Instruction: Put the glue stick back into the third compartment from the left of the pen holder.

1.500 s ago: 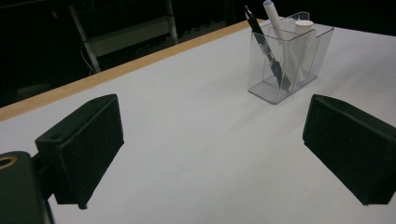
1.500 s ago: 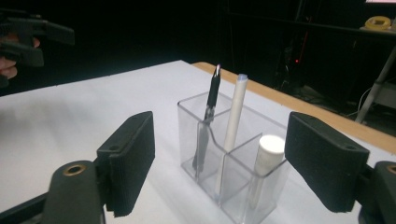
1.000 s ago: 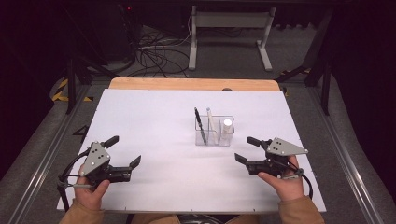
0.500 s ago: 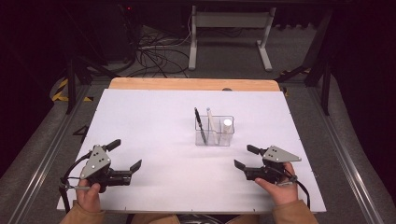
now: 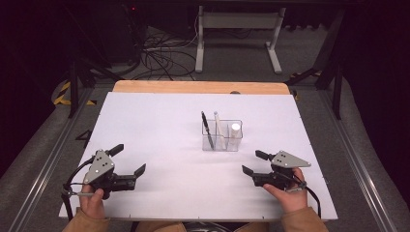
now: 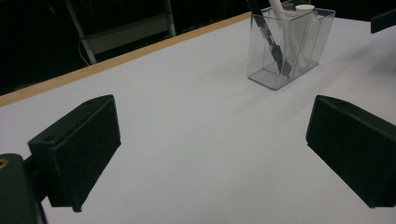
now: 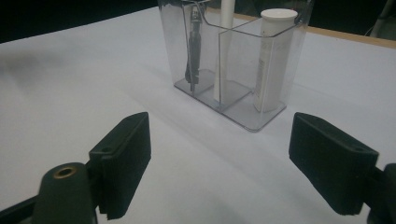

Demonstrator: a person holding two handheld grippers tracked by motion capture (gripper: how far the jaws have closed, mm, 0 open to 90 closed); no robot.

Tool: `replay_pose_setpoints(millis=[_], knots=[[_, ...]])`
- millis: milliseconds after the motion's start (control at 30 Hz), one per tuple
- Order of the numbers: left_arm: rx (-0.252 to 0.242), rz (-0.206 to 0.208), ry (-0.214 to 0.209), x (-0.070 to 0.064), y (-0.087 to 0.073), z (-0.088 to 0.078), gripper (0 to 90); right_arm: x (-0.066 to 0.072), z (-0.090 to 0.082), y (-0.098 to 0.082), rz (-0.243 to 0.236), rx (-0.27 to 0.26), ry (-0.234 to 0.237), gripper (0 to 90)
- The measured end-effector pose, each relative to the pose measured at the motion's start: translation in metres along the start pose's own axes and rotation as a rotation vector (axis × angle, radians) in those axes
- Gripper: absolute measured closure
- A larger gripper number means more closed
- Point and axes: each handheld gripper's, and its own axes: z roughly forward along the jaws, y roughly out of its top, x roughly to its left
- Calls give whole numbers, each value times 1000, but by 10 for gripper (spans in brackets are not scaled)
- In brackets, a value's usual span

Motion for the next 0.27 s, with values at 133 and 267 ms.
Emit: replay_pose_setpoints(millis=[133, 267], knots=[[-1, -3, 6, 0, 0, 1, 37, -1, -1, 1, 0, -6, -5, 214], [0, -10, -10, 1, -1, 1, 34, -1, -1, 1, 1, -11, -9, 214]])
